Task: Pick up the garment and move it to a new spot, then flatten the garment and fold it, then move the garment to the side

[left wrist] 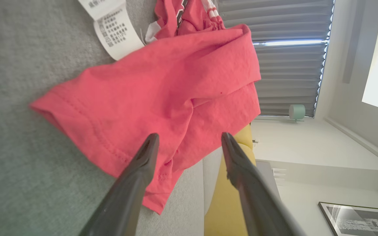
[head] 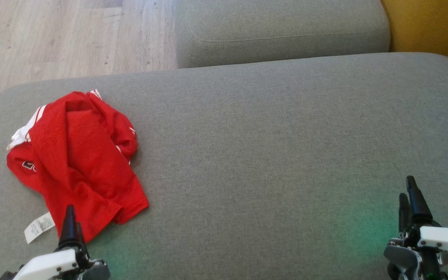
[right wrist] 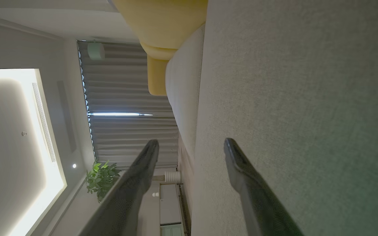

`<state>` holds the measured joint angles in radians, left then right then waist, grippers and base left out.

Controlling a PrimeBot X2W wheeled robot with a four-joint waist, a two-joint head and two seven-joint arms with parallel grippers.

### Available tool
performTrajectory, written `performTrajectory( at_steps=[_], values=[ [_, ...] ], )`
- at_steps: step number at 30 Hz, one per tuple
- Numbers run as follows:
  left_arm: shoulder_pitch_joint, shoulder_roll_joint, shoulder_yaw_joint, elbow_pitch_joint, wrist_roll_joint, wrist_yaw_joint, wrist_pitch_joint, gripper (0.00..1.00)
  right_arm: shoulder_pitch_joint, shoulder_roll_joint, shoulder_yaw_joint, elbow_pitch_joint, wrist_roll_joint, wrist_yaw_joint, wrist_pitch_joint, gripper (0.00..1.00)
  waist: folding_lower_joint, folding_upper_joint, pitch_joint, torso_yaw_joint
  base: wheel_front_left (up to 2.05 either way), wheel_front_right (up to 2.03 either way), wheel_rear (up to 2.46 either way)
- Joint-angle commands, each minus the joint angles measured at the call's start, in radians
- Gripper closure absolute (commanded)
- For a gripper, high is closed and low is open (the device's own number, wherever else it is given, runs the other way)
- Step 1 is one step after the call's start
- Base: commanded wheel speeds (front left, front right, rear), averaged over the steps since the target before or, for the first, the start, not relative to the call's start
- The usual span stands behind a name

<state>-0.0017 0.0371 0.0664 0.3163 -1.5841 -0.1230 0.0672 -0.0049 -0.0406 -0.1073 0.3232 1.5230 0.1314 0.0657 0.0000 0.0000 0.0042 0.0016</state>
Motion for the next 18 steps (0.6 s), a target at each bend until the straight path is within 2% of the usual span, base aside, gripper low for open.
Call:
performTrajectory(
  at_steps=[1,11,18],
  values=[
    [-0.033,0.006,0.013,-0.039,0.014,-0.001,-0.015,0.00,-0.035,-0.004,0.007,-0.041,-0.024,0.000,-0.012,0.00,0.0000,0.0000,0.000,0.000,0.00,0.00,0.00],
    [-0.037,0.007,0.033,-0.062,0.067,-0.002,-0.042,0.00,-0.042,-0.004,0.017,-0.065,-0.166,0.000,-0.039,0.00,0.0000,0.0000,-0.001,0.000,0.00,0.00,0.00],
    [-0.038,0.007,0.053,-0.097,0.185,-0.002,-0.062,0.00,-0.047,-0.005,0.027,-0.101,-0.299,0.000,-0.059,0.00,0.0000,0.0000,0.000,-0.002,0.00,0.00,0.00]
  ],
)
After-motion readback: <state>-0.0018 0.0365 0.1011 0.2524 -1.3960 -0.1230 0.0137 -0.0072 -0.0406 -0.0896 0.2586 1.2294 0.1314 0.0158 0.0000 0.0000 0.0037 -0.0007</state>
